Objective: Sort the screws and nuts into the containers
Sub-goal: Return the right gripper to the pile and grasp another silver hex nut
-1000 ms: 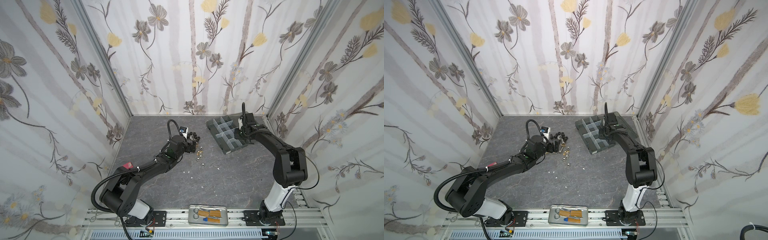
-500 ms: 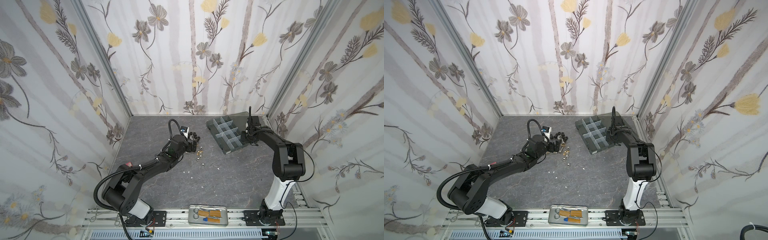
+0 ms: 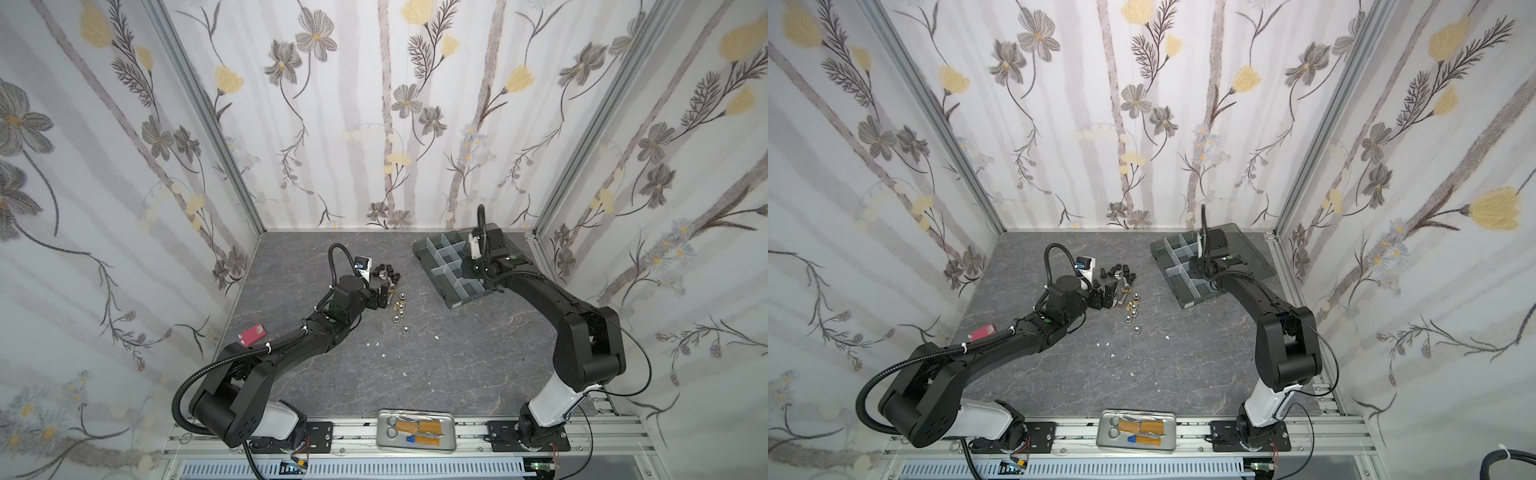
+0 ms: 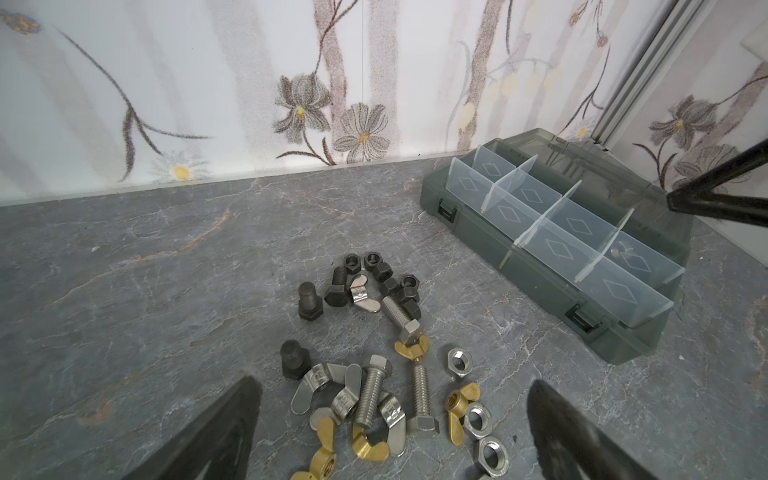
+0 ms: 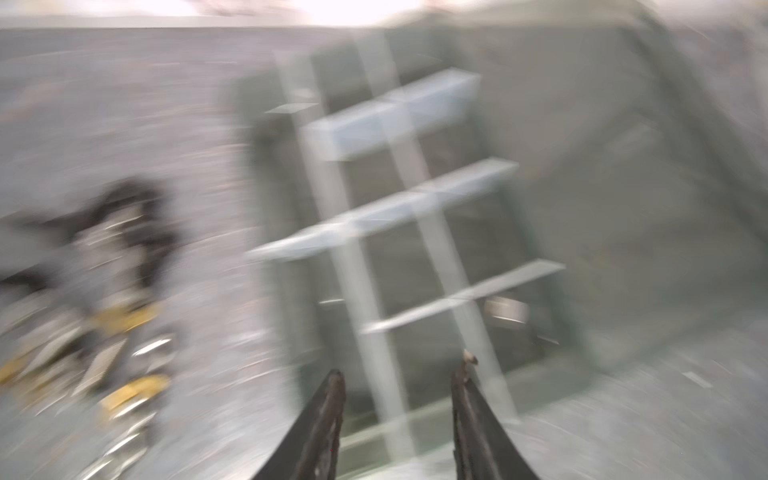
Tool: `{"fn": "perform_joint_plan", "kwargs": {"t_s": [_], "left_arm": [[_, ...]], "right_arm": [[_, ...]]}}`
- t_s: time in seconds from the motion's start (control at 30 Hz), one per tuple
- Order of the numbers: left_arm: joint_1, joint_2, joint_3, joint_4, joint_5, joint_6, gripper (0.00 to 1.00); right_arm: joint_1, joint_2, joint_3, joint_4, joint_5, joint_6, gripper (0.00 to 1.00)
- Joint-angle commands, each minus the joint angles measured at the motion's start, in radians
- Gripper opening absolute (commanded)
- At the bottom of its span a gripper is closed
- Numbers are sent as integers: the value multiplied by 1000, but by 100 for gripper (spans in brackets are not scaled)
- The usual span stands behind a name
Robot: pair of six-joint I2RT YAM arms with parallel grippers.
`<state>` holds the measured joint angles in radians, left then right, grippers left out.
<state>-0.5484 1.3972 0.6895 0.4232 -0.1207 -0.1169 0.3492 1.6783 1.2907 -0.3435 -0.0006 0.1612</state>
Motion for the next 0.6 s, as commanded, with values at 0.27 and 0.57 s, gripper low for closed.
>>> {"fn": "perform_joint_plan", "kwargs": {"t_s": [0.27, 0.57], "left_arm": [[76, -97, -170, -87, 19, -143, 100], [76, -92, -157, -99, 15, -121, 100]], "right_arm": [[427, 112, -219, 296, -172, -98, 44], [448, 160, -249, 248, -104, -152, 46]]}}
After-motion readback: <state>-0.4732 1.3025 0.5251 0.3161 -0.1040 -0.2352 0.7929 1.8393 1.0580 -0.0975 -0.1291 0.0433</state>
